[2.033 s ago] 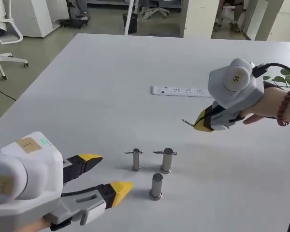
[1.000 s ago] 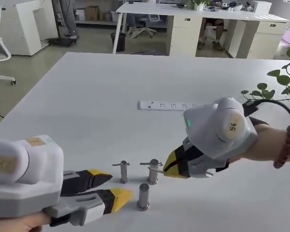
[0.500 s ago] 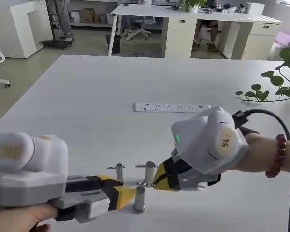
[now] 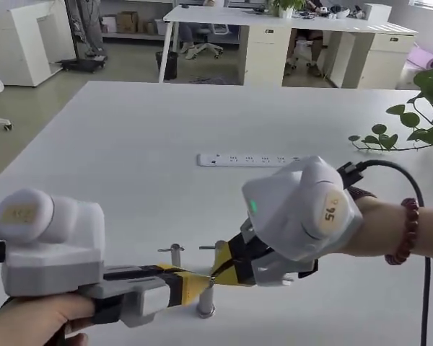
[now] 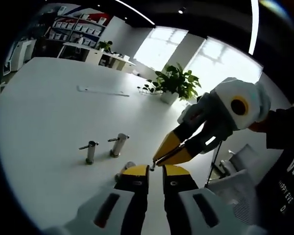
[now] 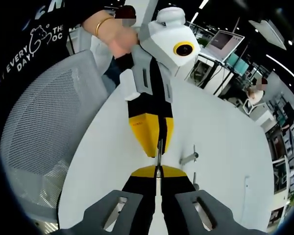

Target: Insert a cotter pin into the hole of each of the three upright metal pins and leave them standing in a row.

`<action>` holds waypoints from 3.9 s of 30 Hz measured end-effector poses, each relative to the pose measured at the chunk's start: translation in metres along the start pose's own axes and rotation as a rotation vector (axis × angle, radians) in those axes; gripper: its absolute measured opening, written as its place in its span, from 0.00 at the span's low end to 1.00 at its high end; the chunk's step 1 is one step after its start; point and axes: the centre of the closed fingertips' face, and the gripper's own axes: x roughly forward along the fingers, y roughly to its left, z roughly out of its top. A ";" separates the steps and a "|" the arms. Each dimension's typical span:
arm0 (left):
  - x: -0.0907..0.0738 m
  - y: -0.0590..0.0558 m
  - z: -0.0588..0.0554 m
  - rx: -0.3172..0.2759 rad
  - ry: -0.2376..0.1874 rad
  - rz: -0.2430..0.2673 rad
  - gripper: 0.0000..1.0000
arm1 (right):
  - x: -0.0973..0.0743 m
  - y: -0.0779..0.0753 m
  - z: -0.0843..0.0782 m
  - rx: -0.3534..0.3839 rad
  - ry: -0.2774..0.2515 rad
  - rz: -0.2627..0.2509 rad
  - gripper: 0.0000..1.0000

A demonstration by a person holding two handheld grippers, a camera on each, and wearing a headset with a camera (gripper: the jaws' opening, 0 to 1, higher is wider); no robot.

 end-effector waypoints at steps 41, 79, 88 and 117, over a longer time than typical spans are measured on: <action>-0.004 -0.001 0.004 0.041 -0.026 -0.011 0.00 | -0.010 -0.013 0.004 0.305 -0.124 -0.015 0.02; -0.006 -0.022 -0.024 0.403 -0.003 -0.160 0.00 | -0.018 0.040 -0.014 0.665 -0.302 0.291 0.08; -0.007 -0.035 -0.028 0.421 0.000 -0.227 0.00 | -0.019 0.047 -0.009 0.644 -0.335 0.329 0.08; -0.008 -0.049 -0.029 0.434 -0.014 -0.284 0.02 | -0.022 0.060 0.007 0.540 -0.332 0.387 0.00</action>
